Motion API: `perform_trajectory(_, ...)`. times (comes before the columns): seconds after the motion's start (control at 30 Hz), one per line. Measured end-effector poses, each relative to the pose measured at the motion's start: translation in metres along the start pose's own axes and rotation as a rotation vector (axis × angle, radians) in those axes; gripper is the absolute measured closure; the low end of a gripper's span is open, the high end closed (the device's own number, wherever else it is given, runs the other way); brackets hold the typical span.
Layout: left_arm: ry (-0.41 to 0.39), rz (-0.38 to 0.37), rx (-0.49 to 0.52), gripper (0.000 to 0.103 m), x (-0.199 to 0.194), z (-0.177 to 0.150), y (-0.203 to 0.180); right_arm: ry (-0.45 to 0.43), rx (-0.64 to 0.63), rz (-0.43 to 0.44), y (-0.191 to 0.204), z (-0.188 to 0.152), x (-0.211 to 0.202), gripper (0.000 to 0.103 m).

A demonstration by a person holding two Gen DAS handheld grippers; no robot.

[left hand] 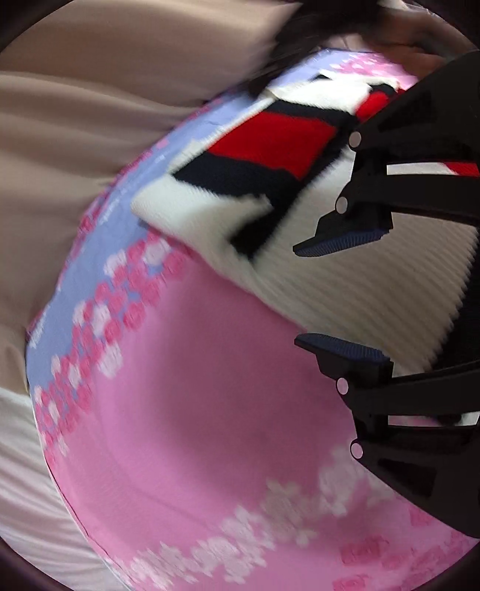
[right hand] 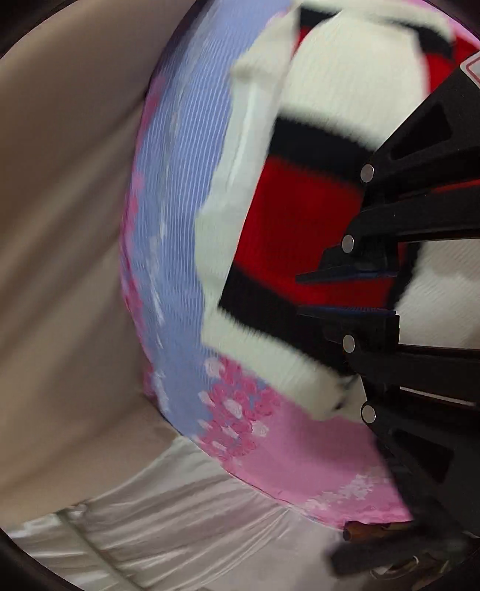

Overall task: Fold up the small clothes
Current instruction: 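Grasp the white sweater hem with both grippers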

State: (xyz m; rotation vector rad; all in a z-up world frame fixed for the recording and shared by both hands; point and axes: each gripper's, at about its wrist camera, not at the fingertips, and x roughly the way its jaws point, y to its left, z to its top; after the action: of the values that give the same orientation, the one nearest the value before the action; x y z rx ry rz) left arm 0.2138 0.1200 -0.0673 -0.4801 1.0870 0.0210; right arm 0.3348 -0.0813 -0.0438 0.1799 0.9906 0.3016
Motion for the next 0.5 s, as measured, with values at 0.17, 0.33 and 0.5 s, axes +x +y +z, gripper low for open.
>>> perform_trajectory(0.17, -0.011, 0.052, 0.088, 0.056, -0.018, -0.023, 0.025, 0.095, 0.012, -0.038, 0.027, 0.012, 0.098, 0.096)
perform_trajectory(0.33, 0.042, -0.009, 0.070, 0.054, -0.028, -0.040, 0.051, 0.070, 0.114, -0.013, 0.017, 0.007, 0.062, 0.093)
perform_trajectory(0.5, 0.076, -0.069, 0.126, 0.026, -0.057, -0.073, 0.069, -0.057, 0.222, -0.063, -0.035, -0.092, -0.068, 0.057)
